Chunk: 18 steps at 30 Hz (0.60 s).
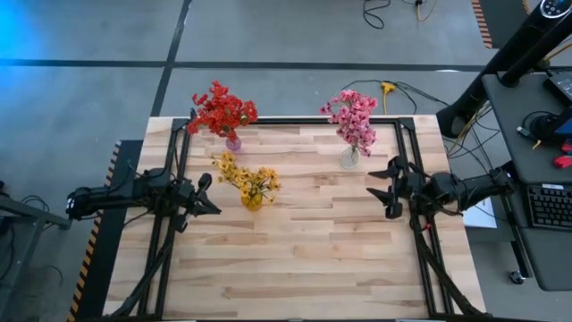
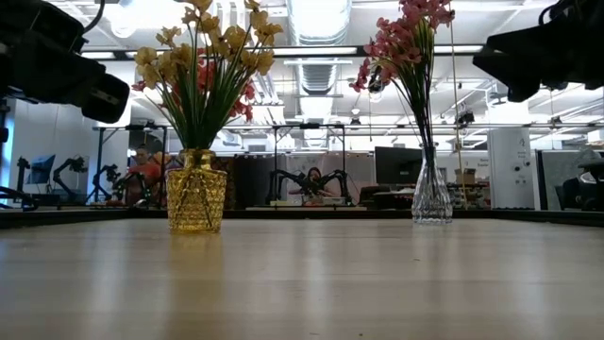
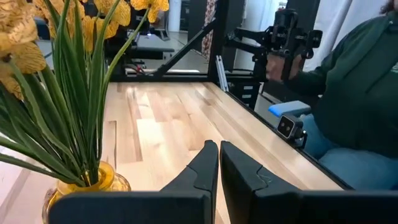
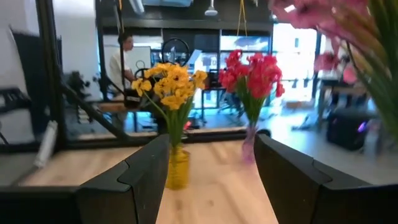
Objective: Sort flowers into vase by color
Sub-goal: Return to Home Position
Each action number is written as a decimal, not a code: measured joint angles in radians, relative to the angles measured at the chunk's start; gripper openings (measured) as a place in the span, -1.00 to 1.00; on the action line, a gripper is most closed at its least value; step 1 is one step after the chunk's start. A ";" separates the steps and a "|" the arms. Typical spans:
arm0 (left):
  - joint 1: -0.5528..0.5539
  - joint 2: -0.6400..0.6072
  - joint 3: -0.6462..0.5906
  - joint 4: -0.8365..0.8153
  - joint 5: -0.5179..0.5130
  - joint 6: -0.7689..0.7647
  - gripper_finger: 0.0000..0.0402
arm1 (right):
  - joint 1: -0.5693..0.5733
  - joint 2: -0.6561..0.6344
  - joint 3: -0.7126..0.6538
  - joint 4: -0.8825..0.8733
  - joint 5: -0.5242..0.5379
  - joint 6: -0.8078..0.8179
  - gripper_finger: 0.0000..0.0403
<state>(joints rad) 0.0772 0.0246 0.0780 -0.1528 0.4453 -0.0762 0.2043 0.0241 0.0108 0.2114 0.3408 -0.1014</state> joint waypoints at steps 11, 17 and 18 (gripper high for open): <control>0.000 0.001 0.000 0.003 0.000 -0.001 -0.99 | 0.000 0.004 0.000 0.002 0.000 0.179 0.12; 0.000 0.001 0.000 0.003 0.000 -0.001 -0.99 | 0.000 0.004 0.000 0.002 0.000 0.180 0.12; 0.000 0.001 0.000 0.003 0.000 -0.001 -0.99 | 0.000 0.004 0.000 0.002 0.000 0.180 0.12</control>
<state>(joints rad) 0.0772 0.0257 0.0776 -0.1493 0.4450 -0.0772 0.2043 0.0277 0.0105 0.2138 0.3408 0.0782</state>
